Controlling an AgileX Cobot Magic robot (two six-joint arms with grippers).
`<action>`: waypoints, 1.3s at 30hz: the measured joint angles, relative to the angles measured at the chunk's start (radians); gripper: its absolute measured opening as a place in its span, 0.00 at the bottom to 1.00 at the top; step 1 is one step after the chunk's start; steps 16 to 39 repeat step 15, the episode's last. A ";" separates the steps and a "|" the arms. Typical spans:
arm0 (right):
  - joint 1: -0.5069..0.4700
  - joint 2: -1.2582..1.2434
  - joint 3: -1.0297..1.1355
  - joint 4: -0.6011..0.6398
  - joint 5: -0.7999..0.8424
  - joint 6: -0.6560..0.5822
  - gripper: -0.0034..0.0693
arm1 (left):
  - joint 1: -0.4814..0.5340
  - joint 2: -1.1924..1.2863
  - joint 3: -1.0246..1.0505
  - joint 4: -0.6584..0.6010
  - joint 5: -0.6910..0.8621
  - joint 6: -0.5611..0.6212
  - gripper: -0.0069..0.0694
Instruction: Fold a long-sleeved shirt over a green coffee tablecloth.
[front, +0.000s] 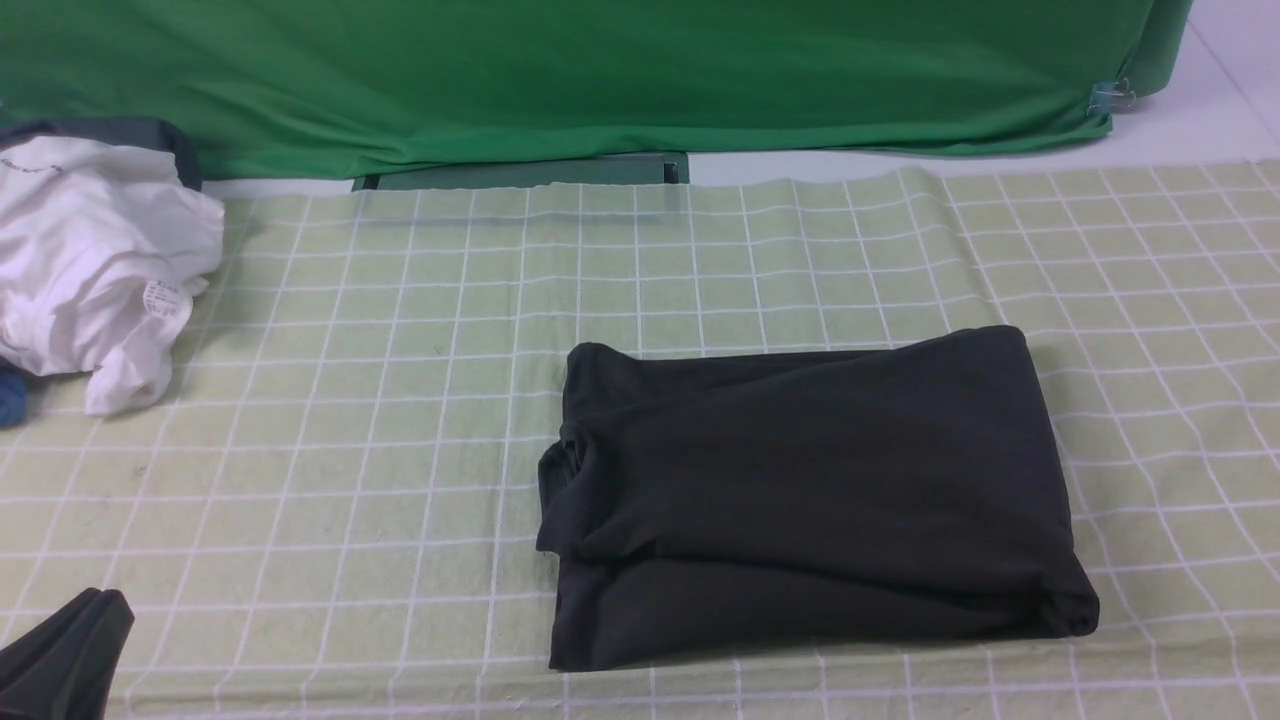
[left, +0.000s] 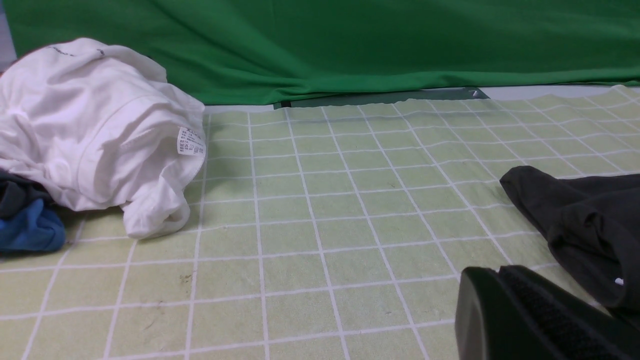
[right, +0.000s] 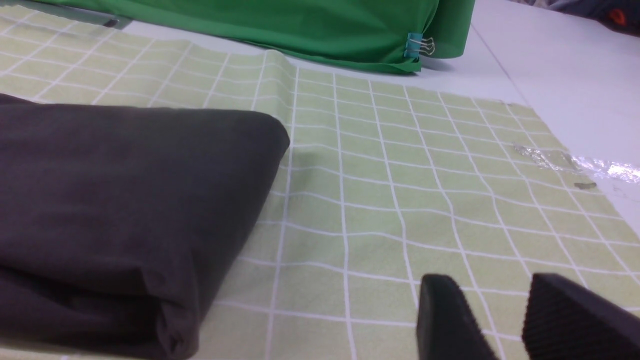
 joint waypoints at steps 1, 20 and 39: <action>0.000 0.000 0.000 0.000 0.000 0.000 0.38 | 0.000 0.000 0.000 0.000 0.000 0.000 0.12; 0.000 0.000 0.000 0.000 0.000 0.000 0.38 | 0.000 0.000 0.000 0.000 0.000 0.000 0.14; 0.000 0.000 0.000 0.000 0.000 0.000 0.38 | 0.000 0.000 0.000 0.000 0.000 0.000 0.14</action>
